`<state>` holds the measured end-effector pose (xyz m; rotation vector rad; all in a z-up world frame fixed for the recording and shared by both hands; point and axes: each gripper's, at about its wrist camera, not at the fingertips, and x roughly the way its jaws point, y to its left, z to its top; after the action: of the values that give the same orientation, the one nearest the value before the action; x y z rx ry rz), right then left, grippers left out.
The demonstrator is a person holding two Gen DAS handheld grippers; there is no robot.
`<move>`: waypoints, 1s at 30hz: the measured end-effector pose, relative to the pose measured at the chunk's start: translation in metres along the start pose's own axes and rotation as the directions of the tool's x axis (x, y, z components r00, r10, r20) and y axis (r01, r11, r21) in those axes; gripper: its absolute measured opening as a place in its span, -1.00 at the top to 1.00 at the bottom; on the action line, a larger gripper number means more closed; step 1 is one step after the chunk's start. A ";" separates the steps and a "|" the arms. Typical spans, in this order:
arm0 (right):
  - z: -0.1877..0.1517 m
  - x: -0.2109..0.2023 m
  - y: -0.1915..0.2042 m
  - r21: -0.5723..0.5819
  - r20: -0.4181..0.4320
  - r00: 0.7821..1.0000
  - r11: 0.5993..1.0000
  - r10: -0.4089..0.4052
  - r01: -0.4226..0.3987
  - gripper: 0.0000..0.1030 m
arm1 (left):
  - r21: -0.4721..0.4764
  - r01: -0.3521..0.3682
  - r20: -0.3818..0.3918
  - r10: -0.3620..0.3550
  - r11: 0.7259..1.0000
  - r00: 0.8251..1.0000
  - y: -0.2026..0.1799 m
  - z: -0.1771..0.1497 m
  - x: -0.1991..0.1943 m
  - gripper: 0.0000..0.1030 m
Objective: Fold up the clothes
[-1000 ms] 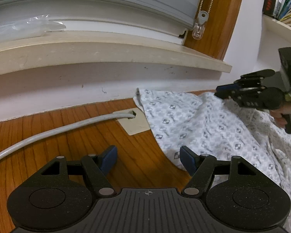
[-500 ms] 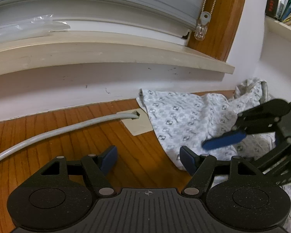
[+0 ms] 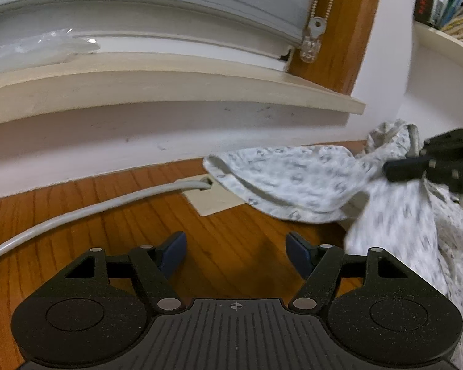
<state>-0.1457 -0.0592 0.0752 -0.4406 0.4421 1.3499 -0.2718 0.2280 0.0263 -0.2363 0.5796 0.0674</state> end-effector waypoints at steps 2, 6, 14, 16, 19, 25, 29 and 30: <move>-0.007 -0.013 -0.015 0.053 0.001 1.000 0.998 -0.023 0.023 0.96 | 0.021 0.016 0.006 -0.016 1.000 1.000 -0.007 0.000 0.000 -0.44; -0.028 -0.017 -0.033 0.118 -0.001 0.999 0.992 -0.043 0.043 0.96 | 0.046 0.118 0.012 -0.119 0.992 0.993 -0.025 0.002 0.001 -0.44; -0.048 -0.005 -0.040 0.212 0.066 0.997 0.977 -0.038 0.023 0.96 | 0.026 0.214 -0.060 -0.212 0.976 0.975 -0.058 0.001 0.018 -0.39; -0.051 -0.005 -0.040 0.227 0.082 0.996 0.974 -0.033 0.014 0.95 | 0.002 0.221 -0.077 -0.220 0.975 0.972 -0.061 0.001 0.026 -0.39; -0.054 -0.005 -0.040 0.248 0.111 0.994 0.969 -0.017 -0.011 0.95 | -0.025 0.187 -0.084 -0.189 0.982 0.978 -0.066 0.004 0.039 -0.04; -0.045 -0.011 -0.035 0.229 0.156 0.988 0.972 0.015 -0.051 0.95 | -0.006 0.096 -0.046 -0.096 0.995 0.994 -0.067 0.004 0.033 0.99; -0.030 -0.009 -0.026 0.209 0.180 0.983 0.974 0.046 -0.084 0.96 | -0.035 0.034 -0.009 -0.034 0.999 0.999 -0.037 -0.006 -0.005 0.99; -0.026 -0.007 -0.021 0.202 0.183 0.981 0.974 0.063 -0.100 0.96 | -0.048 0.017 -0.006 -0.018 0.999 1.000 -0.026 -0.010 -0.016 0.99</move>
<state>-0.1273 -0.0826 0.0586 -0.1276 0.4548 1.3916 -0.2872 0.2006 0.0323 -0.2882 0.5829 0.0636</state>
